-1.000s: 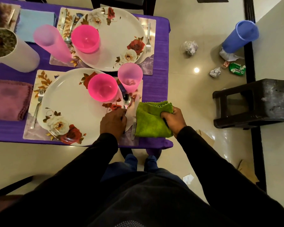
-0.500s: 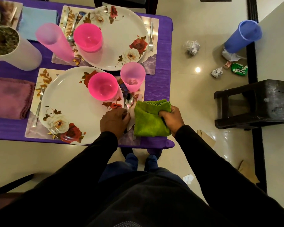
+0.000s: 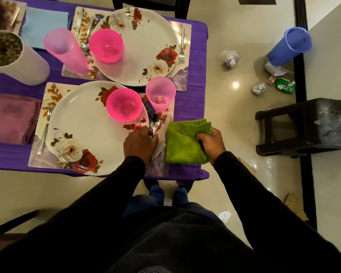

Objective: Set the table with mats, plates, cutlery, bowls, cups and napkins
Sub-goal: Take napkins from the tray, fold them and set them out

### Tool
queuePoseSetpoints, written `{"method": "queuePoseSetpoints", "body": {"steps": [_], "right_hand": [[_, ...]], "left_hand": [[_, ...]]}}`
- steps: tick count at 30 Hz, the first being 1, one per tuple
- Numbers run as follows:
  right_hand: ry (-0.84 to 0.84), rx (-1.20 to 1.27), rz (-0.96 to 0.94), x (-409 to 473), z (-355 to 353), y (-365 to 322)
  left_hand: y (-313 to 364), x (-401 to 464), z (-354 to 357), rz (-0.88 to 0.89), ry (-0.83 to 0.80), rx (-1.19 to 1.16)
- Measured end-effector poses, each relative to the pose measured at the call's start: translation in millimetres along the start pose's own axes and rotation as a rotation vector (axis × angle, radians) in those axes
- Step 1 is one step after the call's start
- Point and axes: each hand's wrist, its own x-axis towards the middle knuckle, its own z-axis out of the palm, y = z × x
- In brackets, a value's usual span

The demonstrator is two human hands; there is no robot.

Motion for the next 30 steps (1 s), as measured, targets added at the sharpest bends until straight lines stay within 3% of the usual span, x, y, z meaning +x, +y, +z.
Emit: {"method": "queuePoseSetpoints", "body": {"steps": [9, 21, 30], "right_hand": [[0.027, -0.005, 0.026, -0.2, -1.5, -3.5], [0.001, -0.020, 0.004, -1.7, -1.1, -2.7], [0.055, -0.303, -0.009, 5.8, -3.0, 10.6]], "left_hand": [[18.8, 4.0, 8.8, 0.066, -0.151, 0.202], [16.0, 4.2, 8.1, 0.061, -0.140, 0.154], [10.0, -4.2, 5.0, 0.110, -0.159, 0.148]]}}
